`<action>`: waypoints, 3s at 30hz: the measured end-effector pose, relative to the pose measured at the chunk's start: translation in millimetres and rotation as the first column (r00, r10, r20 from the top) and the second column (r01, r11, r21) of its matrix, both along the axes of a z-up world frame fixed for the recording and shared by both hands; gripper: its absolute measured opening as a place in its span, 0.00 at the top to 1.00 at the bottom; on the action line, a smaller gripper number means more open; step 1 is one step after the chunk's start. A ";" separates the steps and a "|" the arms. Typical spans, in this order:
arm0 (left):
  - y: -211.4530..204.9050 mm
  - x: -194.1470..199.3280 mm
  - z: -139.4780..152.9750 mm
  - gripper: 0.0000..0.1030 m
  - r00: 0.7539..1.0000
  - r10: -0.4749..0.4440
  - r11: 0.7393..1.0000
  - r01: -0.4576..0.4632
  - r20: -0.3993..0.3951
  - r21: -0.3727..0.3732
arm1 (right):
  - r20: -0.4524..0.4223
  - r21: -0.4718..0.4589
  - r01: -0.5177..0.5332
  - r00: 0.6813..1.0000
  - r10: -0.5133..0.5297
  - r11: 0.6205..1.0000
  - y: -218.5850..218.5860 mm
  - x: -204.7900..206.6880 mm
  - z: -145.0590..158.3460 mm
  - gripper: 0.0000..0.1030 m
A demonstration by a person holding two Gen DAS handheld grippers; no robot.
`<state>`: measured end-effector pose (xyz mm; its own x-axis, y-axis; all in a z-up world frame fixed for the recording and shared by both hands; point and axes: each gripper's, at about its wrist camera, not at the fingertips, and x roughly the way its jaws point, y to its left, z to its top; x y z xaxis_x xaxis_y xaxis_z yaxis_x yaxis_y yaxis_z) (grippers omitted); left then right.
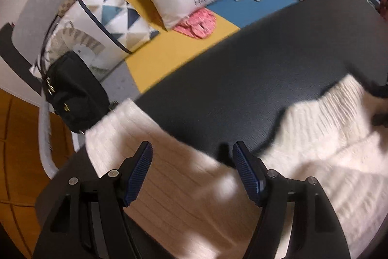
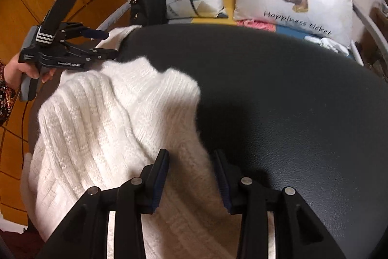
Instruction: Fold clothes
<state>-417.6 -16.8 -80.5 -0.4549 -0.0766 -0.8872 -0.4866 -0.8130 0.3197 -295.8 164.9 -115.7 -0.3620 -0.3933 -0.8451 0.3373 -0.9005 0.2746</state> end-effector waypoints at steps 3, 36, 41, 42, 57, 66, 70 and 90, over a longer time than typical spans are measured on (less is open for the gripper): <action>-2.2 -10.7 -4.7 0.30 0.999 -0.009 1.000 0.010 0.038 -0.020 | -0.003 0.013 -0.013 1.000 0.013 1.000 -0.7 1.3 -0.3 0.63; -21.0 109.1 62.7 1.00 0.990 0.037 0.908 0.024 -0.138 0.417 | 0.002 -0.409 0.253 0.961 -0.276 0.877 11.8 49.9 41.3 0.95; -30.5 128.5 65.2 0.99 0.988 0.033 0.914 0.032 -0.153 0.403 | 0.015 -0.515 0.215 0.970 -0.242 0.830 2.4 76.1 51.6 0.95; -32.1 131.1 63.9 0.98 0.987 0.031 0.924 0.033 -0.160 0.381 | -0.002 -0.525 0.189 0.975 -0.223 0.830 -2.4 83.9 56.3 0.95; -63.9 169.1 47.4 0.57 0.978 0.002 0.979 0.041 -0.209 0.199 | -0.006 -0.385 0.009 1.000 -0.012 0.923 -81.6 193.8 22.1 0.95; -47.1 220.0 53.3 0.56 0.960 -0.142 0.975 0.178 -0.242 0.135 | -0.026 -0.164 -0.027 0.999 0.023 0.986 -105.9 227.9 -19.5 0.95; -25.1 233.6 59.5 0.56 0.934 -0.255 0.960 0.275 -0.251 0.046 | -0.060 -0.139 -0.024 0.998 0.016 0.990 -109.1 230.3 -19.9 0.95; 76.4 216.0 27.6 0.56 0.586 -0.791 0.523 0.796 0.172 -0.306 | -0.043 -0.193 -0.022 0.999 0.014 0.981 -101.9 247.1 -26.3 0.95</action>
